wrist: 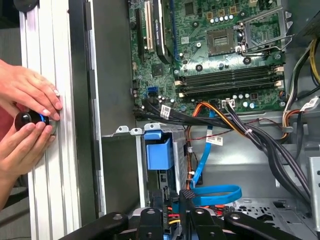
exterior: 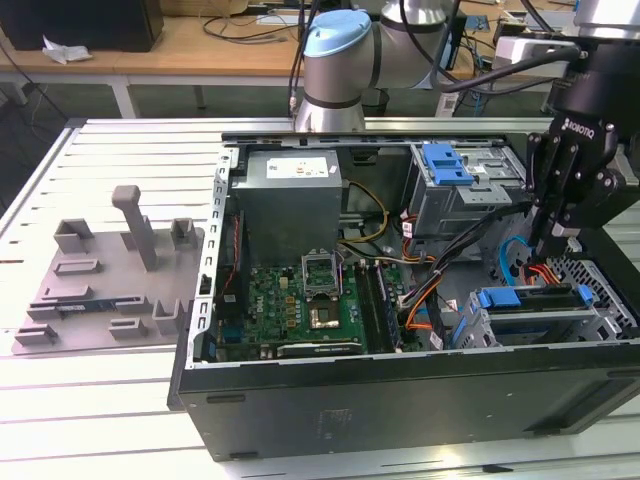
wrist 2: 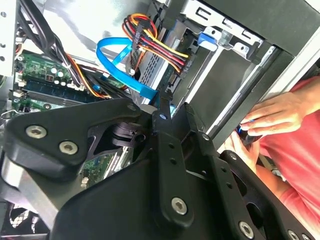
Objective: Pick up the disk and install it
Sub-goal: 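Insert the second disk wire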
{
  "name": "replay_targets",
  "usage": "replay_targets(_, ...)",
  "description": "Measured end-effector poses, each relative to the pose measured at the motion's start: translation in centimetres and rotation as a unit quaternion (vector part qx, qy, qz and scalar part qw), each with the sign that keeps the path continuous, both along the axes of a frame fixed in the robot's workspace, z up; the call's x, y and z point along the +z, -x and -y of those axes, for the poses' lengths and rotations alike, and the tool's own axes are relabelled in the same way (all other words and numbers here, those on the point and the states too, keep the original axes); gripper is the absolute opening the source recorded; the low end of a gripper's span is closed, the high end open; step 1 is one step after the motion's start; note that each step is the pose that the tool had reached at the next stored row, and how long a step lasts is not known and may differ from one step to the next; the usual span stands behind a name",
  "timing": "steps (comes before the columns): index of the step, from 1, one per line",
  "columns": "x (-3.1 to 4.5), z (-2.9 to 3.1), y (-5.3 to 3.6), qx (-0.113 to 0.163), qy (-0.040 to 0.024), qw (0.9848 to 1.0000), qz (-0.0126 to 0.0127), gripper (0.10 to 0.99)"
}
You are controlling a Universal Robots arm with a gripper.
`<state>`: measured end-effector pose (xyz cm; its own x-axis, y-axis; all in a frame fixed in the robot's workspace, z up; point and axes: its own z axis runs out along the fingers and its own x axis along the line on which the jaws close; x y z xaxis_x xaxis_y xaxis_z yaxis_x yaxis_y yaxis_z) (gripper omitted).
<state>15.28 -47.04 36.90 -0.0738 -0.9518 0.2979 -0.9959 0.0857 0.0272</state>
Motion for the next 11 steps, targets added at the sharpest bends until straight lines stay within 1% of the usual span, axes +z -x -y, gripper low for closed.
replay_targets(2,0.28,-0.24,-0.02,0.000,-0.0001,1.0000,0.0000,0.275)
replay_targets(5,0.30,-0.20,-0.03,0.000,-0.0012,1.0000,0.0000,0.275)
replay_targets(11,0.30,0.41,-0.03,0.003,-0.0105,0.9999,0.0000,0.275)
